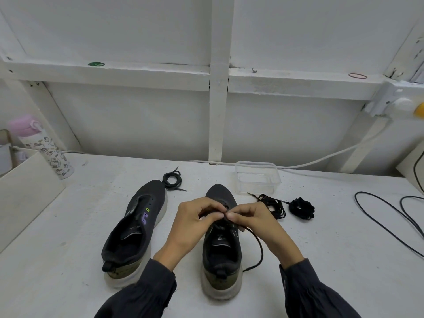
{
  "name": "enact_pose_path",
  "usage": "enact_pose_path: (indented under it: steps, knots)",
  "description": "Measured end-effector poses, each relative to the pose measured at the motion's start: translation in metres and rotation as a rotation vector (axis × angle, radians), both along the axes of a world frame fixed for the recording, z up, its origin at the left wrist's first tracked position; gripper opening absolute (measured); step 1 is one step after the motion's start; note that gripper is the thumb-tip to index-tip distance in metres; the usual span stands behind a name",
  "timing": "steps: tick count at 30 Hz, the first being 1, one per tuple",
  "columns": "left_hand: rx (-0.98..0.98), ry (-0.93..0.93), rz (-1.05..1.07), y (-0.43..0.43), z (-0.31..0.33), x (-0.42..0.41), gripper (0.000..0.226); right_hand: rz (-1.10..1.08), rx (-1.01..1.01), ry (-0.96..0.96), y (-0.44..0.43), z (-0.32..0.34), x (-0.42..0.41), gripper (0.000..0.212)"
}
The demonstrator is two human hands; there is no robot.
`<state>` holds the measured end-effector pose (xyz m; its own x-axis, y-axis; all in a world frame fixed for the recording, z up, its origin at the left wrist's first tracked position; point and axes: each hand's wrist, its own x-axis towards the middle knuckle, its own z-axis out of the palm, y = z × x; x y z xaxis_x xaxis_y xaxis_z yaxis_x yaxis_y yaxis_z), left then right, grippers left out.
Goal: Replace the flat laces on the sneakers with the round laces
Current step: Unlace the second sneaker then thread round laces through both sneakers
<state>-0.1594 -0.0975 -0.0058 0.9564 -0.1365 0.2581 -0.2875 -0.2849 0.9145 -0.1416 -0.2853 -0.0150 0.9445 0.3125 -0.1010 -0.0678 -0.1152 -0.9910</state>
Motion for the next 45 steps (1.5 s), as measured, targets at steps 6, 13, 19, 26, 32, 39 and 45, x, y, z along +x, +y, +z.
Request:
enact_pose_path:
  steps: [6, 13, 19, 26, 32, 39, 45]
  knots:
    - [-0.186, 0.076, -0.073, -0.003, -0.008, 0.002, 0.022, 0.172, 0.19, 0.165, -0.003, 0.001, 0.0, 0.019]
    - [-0.031, -0.162, 0.011, -0.003, -0.017, -0.002, 0.042, 0.061, 0.39, 0.251, 0.003, -0.005, 0.001, 0.017]
    - [-0.156, -0.137, 0.135, 0.002, -0.016, -0.008, 0.01, -0.001, 0.335, 0.174, 0.004, 0.002, -0.004, 0.012]
    - [-0.257, 0.053, 0.423, 0.037, -0.04, -0.014, 0.013, -0.24, 0.107, 0.141, -0.031, -0.01, -0.012, 0.009]
    - [-0.27, 0.105, 0.529, 0.037, -0.053, -0.02, 0.016, -0.305, 0.082, 0.182, -0.046, -0.023, -0.023, 0.016]
    - [-0.285, 0.405, 0.4, 0.03, -0.072, -0.019, 0.015, -0.118, -0.129, 0.216, -0.052, -0.03, -0.019, 0.008]
    - [-0.412, 0.406, 0.542, 0.015, -0.065, -0.021, 0.045, -0.207, -0.117, 0.12, -0.04, -0.033, -0.02, 0.043]
